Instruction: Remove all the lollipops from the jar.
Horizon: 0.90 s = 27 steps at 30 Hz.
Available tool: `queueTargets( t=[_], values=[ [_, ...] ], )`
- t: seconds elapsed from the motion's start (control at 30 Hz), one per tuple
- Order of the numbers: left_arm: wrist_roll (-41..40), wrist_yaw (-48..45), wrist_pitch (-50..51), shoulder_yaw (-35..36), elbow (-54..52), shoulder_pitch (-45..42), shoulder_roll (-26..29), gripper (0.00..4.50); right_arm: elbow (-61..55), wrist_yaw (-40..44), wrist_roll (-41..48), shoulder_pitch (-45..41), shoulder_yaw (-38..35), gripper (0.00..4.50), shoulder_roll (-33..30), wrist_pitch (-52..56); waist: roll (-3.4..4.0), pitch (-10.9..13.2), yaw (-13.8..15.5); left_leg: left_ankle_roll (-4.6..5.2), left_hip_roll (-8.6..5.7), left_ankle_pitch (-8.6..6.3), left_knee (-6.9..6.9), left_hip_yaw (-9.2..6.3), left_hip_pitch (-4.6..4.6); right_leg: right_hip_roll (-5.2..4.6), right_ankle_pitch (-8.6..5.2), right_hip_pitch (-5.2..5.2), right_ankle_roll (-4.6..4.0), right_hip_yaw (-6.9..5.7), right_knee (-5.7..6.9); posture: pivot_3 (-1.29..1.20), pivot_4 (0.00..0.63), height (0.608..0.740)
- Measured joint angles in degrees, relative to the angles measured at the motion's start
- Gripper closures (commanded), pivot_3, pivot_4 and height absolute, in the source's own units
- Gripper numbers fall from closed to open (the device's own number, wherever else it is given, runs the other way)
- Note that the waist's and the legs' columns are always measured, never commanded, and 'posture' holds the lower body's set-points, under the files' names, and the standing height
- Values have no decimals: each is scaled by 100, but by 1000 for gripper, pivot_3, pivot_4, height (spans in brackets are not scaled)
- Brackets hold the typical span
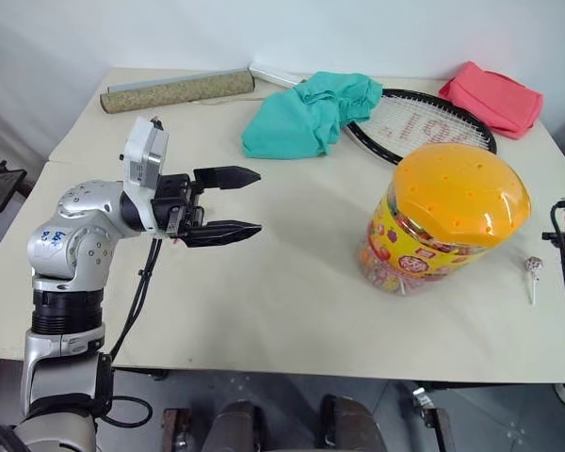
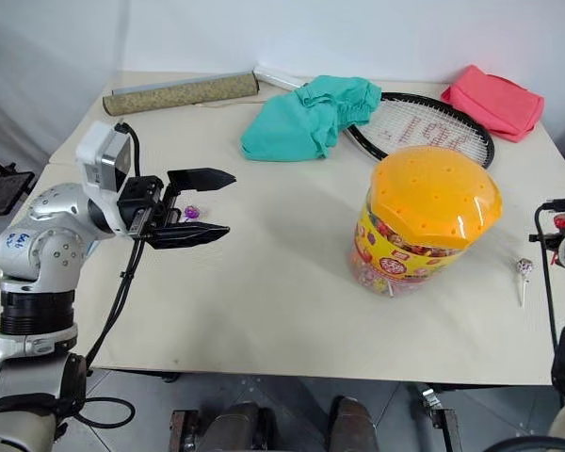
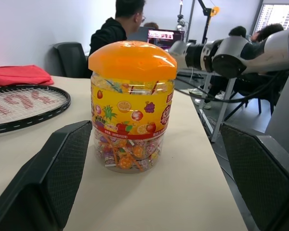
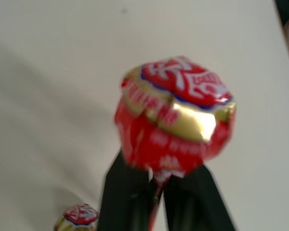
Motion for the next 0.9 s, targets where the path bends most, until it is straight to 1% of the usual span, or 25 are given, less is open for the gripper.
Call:
queueTargets(
  t=[0.23,0.3,0.33,0.43,0.5,0.53,0.57,0.63,0.7,0.77,0.83,0.9],
  values=[
    [-80,132,92,-1,-148,42,123,0,-57,80,-18,-151,-231,670,43,33,4,2,-6,0,-2,0,0,1,0,1,0,0,0,0,0,0,150,740],
    [-80,171,104,-11,-135,60,120,0,-324,252,33,-136,-344,21,-29,247,14,8,3,0,-2,0,0,0,0,0,0,0,0,1,0,0,150,740],
    [-78,280,108,-12,-99,50,81,0,-570,360,72,-69,-382,21,-123,363,22,11,16,0,-3,0,0,0,0,0,0,0,0,1,0,0,150,740],
    [4,746,105,-16,272,19,-158,0,-2224,995,498,794,-760,21,-566,1065,40,13,90,0,-5,0,0,-3,0,1,0,1,0,-3,2,0,150,740],
    [208,909,70,-164,405,159,-201,0,-3919,1461,988,2039,-1418,21,-811,1738,41,11,136,-1,-2,0,-3,0,1,5,0,2,0,-10,8,0,150,740],
    [296,950,37,-226,471,243,-228,0,-4485,1616,1188,2489,-1675,21,-815,1995,38,11,147,-1,-5,0,-2,1,2,5,0,3,0,-9,11,0,150,740],
    [391,976,19,-358,483,342,-260,0,-5228,1798,1423,3158,-2084,21,-790,2281,36,11,163,-1,-7,0,-4,6,-3,5,0,2,0,-8,1,0,150,740],
    [522,972,21,-560,504,486,-253,0,-6139,2041,1726,4003,-2583,21,-653,2628,36,12,176,0,-12,0,-1,9,-5,3,1,1,1,-3,0,0,150,740],
    [638,965,29,-747,511,504,-230,0,-7380,2502,1911,5371,-3353,21,-381,2582,35,12,272,-1,-12,0,1,1,-8,1,1,3,2,-8,-7,0,150,740],
    [633,883,68,-765,595,509,-221,0,-8420,3103,2145,6524,-3880,21,53,2346,32,12,325,-1,-14,0,1,5,-5,3,2,6,3,-3,-10,0,150,740],
    [652,849,92,-775,749,476,-210,0,-9062,3468,2343,7104,-4037,21,360,2092,30,13,309,0,-14,0,5,4,6,3,8,11,15,14,-11,0,150,740],
    [725,799,-25,-801,860,469,-214,0,-9436,3638,2361,7487,-4069,21,624,1666,24,13,300,0,-15,0,4,2,28,4,9,24,17,26,-11,0,150,740]
  ],
)
